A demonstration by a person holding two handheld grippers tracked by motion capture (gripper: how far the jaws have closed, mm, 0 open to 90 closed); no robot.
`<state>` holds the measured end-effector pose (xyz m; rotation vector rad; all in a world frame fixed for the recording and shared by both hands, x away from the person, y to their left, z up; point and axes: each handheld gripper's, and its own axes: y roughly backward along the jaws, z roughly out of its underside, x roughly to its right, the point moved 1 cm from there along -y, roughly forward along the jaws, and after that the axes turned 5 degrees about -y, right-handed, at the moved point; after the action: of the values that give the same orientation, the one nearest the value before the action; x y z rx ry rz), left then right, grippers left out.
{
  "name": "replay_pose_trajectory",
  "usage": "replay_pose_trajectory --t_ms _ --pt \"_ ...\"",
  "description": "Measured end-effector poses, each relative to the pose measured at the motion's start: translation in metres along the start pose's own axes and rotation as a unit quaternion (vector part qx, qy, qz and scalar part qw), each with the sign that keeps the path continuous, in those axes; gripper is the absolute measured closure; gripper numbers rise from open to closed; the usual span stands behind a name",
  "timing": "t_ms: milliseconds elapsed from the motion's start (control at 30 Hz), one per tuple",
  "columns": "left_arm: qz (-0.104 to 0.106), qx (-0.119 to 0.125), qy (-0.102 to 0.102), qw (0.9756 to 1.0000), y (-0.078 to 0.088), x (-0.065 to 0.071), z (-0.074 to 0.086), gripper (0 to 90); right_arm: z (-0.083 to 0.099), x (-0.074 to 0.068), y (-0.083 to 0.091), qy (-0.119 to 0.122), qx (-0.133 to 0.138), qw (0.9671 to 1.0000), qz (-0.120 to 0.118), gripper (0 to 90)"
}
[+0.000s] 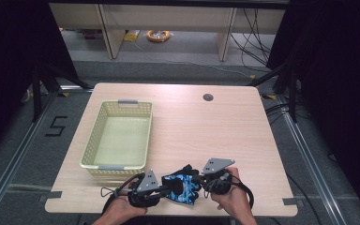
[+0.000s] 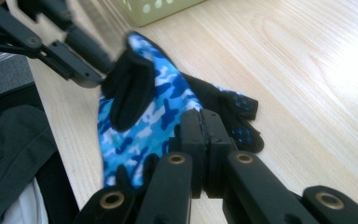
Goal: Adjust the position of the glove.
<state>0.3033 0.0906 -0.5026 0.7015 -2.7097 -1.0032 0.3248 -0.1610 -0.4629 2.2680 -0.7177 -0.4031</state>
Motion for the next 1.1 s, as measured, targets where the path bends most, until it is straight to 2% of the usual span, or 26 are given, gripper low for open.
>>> replay_pose_trajectory --t_ms 67,100,167,200,233,267,300,333,400,433,467,500,533,567,600,633,667,767,800,833,867,900,933,967,1000,1100 --pt "-0.003 0.001 0.013 0.9999 -0.002 -0.002 0.003 66.9 0.0 0.001 -0.001 -0.007 -0.002 1.0 -0.001 90.0" --pt "-0.004 -0.009 0.008 0.9999 -0.003 -0.004 0.004 66.0 0.0 0.002 -0.002 -0.003 -0.001 1.0 -0.002 90.0" --pt "0.002 -0.011 0.022 0.9997 -0.005 -0.003 0.004 60.6 0.001 0.005 -0.004 -0.008 -0.001 0.9999 -0.008 90.0" --pt "0.006 -0.008 0.019 0.9998 -0.006 -0.002 0.003 57.7 0.001 0.006 -0.006 -0.003 0.003 0.9999 -0.011 90.0" --pt "0.002 -0.018 0.017 0.9997 -0.006 -0.003 0.003 55.2 0.001 0.007 -0.007 -0.005 0.0 0.9998 -0.018 90.0" --pt "0.005 -0.015 0.032 0.9994 -0.008 -0.003 0.002 51.3 0.002 0.007 -0.007 -0.014 0.0 0.9998 -0.012 90.0" --pt "0.005 -0.01 0.056 0.9984 -0.012 -0.002 0.002 47.7 0.002 0.008 -0.008 -0.014 0.002 0.9998 -0.011 90.0" --pt "0.015 -0.009 0.053 0.9985 -0.013 -0.003 0.001 46.6 0.002 0.009 -0.008 -0.017 0.0 0.9997 -0.014 90.0" --pt "0.019 -0.008 0.064 0.9977 -0.016 -0.001 0.0 47.8 0.002 0.01 -0.01 -0.017 -0.001 0.9997 -0.019 89.9" --pt "0.017 -0.006 0.061 0.998 -0.017 -0.001 -0.001 49.6 0.003 0.009 -0.01 -0.025 -0.001 0.9995 -0.018 90.0" --pt "0.016 -0.014 0.051 0.9985 -0.017 -0.003 -0.001 51.4 0.003 0.009 -0.012 -0.021 0.003 0.9996 -0.02 89.9" --pt "0.014 -0.004 0.056 0.9983 -0.018 -0.002 -0.002 56.5 0.003 0.009 -0.013 -0.019 0.0 0.9996 -0.022 89.9" --pt "0.014 -0.009 0.052 0.9985 -0.018 -0.003 -0.002 63.0 0.003 0.009 -0.014 -0.019 -0.003 0.9996 -0.02 90.0" --pt "0.01 0.0 0.073 0.9973 -0.019 -0.002 -0.001 66.1 0.004 0.008 -0.017 -0.026 0.004 0.9995 -0.019 90.0" --pt "0.012 0.0 0.063 0.9979 -0.018 -0.003 -0.002 71.3 0.004 0.009 -0.018 -0.02 0.003 0.9995 -0.024 90.0" --pt "0.015 0.008 0.073 0.9972 -0.018 -0.002 -0.003 75.0 0.005 0.01 -0.018 -0.02 -0.006 0.9994 -0.028 90.0" --pt "0.019 0.007 0.072 0.9972 -0.015 -0.002 -0.004 81.7 0.005 0.01 -0.019 -0.028 0.004 0.9992 -0.027 90.0" --pt "0.04 0.024 0.097 0.9942 -0.007 0.002 -0.008 84.7 0.003 0.01 -0.015 -0.038 -0.003 0.9986 -0.036 90.0" --pt "0.045 0.026 0.095 0.9941 -0.004 0.002 -0.01 84.8 0.002 0.01 -0.014 -0.038 0.011 0.9987 -0.032 90.0" --pt "0.054 0.036 0.099 0.9929 -0.001 0.003 -0.011 84.9 0.0 0.01 -0.01 -0.041 0.005 0.9984 -0.038 90.0" --pt "0.058 0.042 0.112 0.9911 0.001 0.004 -0.013 84.9 -0.003 0.011 -0.007 -0.039 0.008 0.9986 -0.035 90.0" --pt "0.067 0.044 0.114 0.9903 0.004 0.005 -0.015 84.9 -0.006 0.011 -0.004 -0.033 0.016 0.9988 -0.033 90.0" --pt "0.066 0.05 0.124 0.9889 0.005 0.006 -0.016 84.8 -0.009 0.013 -0.001 -0.027 0.018 0.999 -0.03 90.0" --pt "0.082 0.055 0.132 0.9863 0.005 0.006 -0.018 84.8 -0.013 0.015 0.002 -0.023 0.019 0.9993 -0.023 90.0" --pt "0.08 0.064 0.138 0.985 0.004 0.008 -0.019 84.8 -0.016 0.017 0.004 -0.024 0.017 0.9994 -0.021 90.0" --pt "0.093 0.063 0.162 0.9804 0.0 0.007 -0.019 84.7 -0.027 0.025 0.002 -0.015 0.01 0.9996 -0.022 90.0"
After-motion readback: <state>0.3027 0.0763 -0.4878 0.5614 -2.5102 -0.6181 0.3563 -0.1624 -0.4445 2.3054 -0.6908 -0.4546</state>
